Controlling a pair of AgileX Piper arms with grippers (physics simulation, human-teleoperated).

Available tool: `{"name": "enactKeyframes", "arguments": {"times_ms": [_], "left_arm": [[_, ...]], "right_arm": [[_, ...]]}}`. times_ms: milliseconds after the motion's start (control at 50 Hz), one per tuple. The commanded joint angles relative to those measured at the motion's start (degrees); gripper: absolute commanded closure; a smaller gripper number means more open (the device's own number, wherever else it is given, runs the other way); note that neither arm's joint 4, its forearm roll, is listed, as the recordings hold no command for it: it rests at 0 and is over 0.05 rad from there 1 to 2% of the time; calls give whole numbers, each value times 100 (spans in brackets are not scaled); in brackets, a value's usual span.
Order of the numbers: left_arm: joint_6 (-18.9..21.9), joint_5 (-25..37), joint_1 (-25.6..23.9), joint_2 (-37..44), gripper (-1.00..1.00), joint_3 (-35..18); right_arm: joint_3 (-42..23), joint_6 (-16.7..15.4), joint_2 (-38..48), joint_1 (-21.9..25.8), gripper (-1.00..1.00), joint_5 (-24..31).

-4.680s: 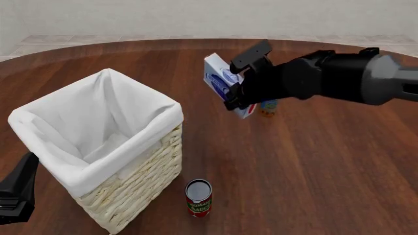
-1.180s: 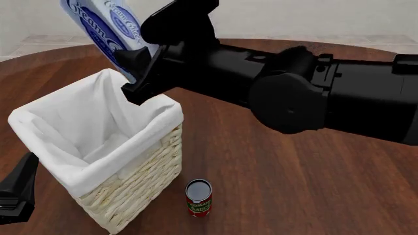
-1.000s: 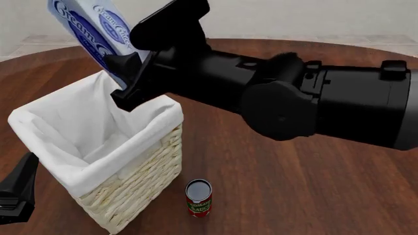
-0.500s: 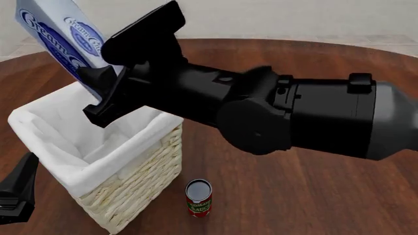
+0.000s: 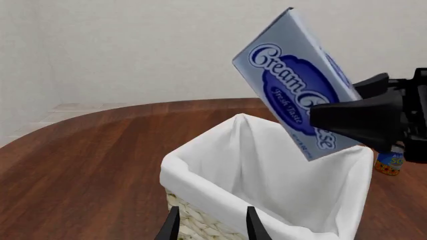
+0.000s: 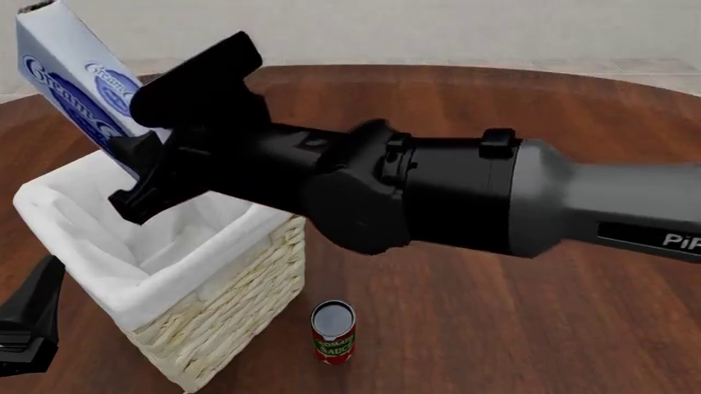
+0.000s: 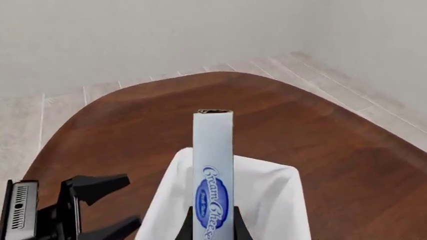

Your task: Pick up the cream cheese box, and put it in the basket.

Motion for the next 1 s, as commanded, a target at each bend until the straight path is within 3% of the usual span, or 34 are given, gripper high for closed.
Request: {"name": "enactKeyframes", "arguments": {"times_ms": [20,1000], "left_arm": [[-2,0,-8,0,-100,1],[-2,0,-8,0,-100,1]], "right_arm": [[-513,177,416,-156,100,246],[-1235,346,1206,-378,100,504]]}}
